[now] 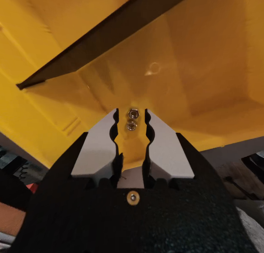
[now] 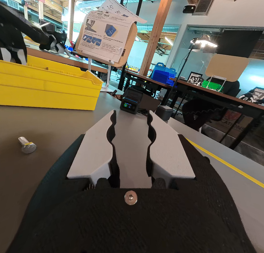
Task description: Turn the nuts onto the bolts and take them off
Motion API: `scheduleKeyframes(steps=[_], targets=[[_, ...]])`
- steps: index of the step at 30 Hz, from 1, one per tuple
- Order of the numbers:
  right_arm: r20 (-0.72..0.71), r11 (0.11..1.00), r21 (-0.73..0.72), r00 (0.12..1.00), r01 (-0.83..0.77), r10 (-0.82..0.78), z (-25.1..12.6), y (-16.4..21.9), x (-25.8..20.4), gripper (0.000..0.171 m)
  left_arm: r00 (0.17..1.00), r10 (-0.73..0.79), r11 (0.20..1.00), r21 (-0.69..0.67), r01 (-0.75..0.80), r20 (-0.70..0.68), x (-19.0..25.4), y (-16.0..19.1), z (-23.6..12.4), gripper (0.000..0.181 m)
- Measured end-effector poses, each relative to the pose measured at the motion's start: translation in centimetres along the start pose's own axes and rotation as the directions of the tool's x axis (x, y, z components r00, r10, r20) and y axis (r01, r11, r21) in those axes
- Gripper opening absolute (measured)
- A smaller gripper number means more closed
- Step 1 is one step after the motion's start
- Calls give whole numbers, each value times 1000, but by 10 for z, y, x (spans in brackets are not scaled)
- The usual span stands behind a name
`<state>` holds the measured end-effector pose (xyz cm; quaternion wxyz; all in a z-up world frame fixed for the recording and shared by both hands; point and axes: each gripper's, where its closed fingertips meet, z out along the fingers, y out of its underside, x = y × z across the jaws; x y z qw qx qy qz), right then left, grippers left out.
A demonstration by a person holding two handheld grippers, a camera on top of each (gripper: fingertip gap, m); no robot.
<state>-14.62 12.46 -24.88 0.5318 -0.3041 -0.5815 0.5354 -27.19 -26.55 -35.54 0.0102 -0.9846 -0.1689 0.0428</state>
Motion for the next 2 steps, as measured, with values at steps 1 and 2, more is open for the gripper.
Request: scheduleKeyframes(steps=[1, 2], targets=[[1, 1000, -1, 1000, 0, 0, 0, 0, 0, 42, 1000, -3, 1000, -15, 3, -14, 1, 2, 2, 30], [3, 1000, 0, 1000, 0, 0, 0, 0, -1, 42, 1000, -3, 999, -35, 3, -21, 2, 5, 5, 28]])
